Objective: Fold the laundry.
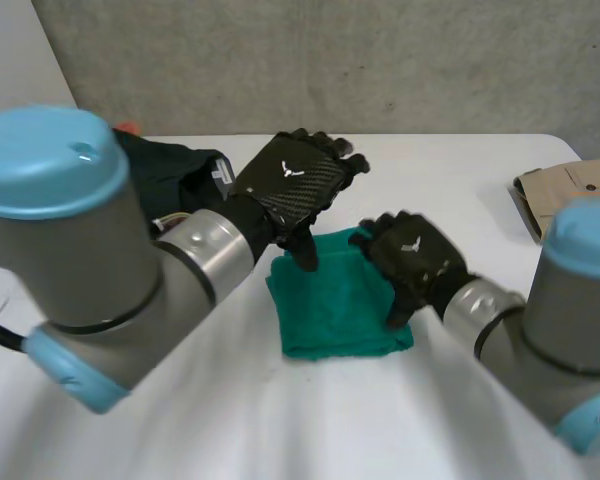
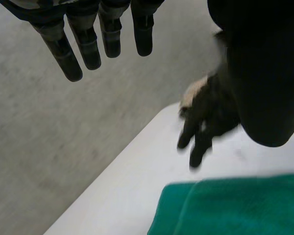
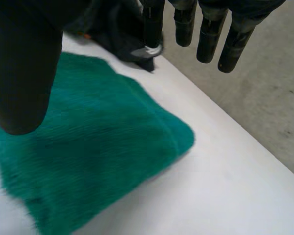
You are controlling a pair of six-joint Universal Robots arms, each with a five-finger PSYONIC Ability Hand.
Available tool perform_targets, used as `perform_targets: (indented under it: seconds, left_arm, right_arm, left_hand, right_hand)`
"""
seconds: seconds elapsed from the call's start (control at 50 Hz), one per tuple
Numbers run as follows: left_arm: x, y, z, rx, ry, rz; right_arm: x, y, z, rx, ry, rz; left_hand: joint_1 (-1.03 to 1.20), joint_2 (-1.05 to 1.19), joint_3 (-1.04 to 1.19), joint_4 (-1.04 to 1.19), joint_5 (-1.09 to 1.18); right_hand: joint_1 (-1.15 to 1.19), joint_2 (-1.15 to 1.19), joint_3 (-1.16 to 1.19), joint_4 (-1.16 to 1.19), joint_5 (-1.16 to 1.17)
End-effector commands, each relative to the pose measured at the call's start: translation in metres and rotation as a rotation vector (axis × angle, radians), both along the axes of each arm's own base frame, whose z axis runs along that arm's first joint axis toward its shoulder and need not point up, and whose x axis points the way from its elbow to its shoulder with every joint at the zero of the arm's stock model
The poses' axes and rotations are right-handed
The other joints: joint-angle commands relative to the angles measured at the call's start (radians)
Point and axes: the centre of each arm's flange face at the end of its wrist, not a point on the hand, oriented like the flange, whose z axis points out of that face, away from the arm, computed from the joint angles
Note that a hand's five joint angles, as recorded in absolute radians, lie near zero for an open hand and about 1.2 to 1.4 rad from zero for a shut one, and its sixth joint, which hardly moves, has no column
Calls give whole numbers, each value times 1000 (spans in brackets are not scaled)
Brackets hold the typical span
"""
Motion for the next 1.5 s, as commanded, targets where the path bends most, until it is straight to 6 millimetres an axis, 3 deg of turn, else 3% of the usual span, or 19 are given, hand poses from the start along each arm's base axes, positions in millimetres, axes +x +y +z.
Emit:
perform_targets:
  seconds: [0.02, 0.28, 0.36, 0.48, 0.66, 0.72, 0.74, 0.8, 0.88, 0.96, 1.04, 1.14, 1.16, 1.22, 1.3, 1.42, 1.5]
  left_arm:
    - [12, 1, 10, 76, 73, -82]
    - [11, 2, 7, 89, 75, -84]
    - [11, 1, 6, 89, 75, -84]
    - [11, 2, 6, 89, 75, -84]
    - [11, 1, 7, 88, 76, -83]
    - [11, 1, 7, 87, 77, -83]
    - [12, 1, 7, 87, 77, -81]
    - [12, 1, 7, 87, 77, -81]
    - [12, 0, 8, 86, 78, -80]
    - [13, -1, 8, 83, 78, -76]
    - [15, -6, 9, 80, 80, -64]
    - [20, -10, 14, 67, 90, -44]
    - [21, -11, 14, 66, 91, -43]
    - [23, -12, 18, 60, 98, -36]
    - [24, -14, 18, 60, 98, -30]
    - [24, -13, 17, 61, 97, -29]
    - [24, -14, 16, 64, 95, -29]
  right_arm:
    - [11, 22, -44, -6, 66, 76]
    - [27, -1, -69, -70, 89, 96]
    - [31, -8, -73, -77, 90, 95]
    - [37, -18, -69, -104, 76, 90]
    - [45, -31, -63, -130, 52, 89]
    - [48, -35, -63, -134, 47, 92]
    - [49, -38, -64, -137, 45, 94]
    - [52, -43, -64, -144, 42, 93]
    - [56, -52, -56, -167, 30, 89]
    - [53, -72, -35, -223, 3, 66]
    - [31, -116, -1, -317, -38, 14]
    - [10, -155, 36, -441, -75, -24]
    - [-2, -170, 49, -485, -83, -46]
    - [-19, -190, 67, -545, -89, -85]
    - [-57, -227, 102, -654, -128, -154]
    - [-115, -270, 113, -699, -187, -214]
    - [-154, -294, 93, -714, -167, -260]
  left_hand:
    - [-21, 8, -5, 11, 15]
    - [-24, 5, -8, 8, 12]
    - [-21, 8, -5, 11, 15]
    - [-24, 5, -8, 8, 12]
    - [-24, 5, -8, 8, 12]
    - [-24, 5, -8, 8, 12]
    - [-24, 5, -8, 8, 12]
    - [-24, 5, -8, 8, 12]
    - [-27, 2, -11, 5, 9]
    - [-27, 2, -11, 5, 9]
    - [-27, 2, -11, 5, 9]
    - [-27, 2, -11, 5, 9]
    - [-27, 2, -11, 5, 9]
    - [-27, 2, -11, 5, 9]
    - [-27, 2, -11, 5, 9]
    - [-27, 2, -11, 5, 9]
    - [-27, 2, -11, 5, 9]
  right_hand:
    - [-25, -38, -34, -57, -67]
    - [-25, -38, -34, -57, -67]
    - [149, 136, 140, 117, 107]
    - [361, 348, 351, 329, 319]
    - [443, 430, 434, 411, 401]
    - [672, 659, 662, 640, 629]
    - [914, 901, 904, 882, 871]
    - [1197, 1184, 1187, 1164, 1154]
    - [1197, 1184, 1187, 1165, 1155]
    - [1197, 1184, 1187, 1165, 1155]
    - [1197, 1184, 1187, 1165, 1155]
    - [1197, 1184, 1187, 1165, 1155]
    - [1197, 1184, 1187, 1165, 1155]
    - [1197, 1184, 1187, 1165, 1155]
    - [1197, 1184, 1187, 1165, 1155]
    - [1197, 1184, 1187, 1165, 1155]
    - [1197, 1184, 1187, 1165, 1155]
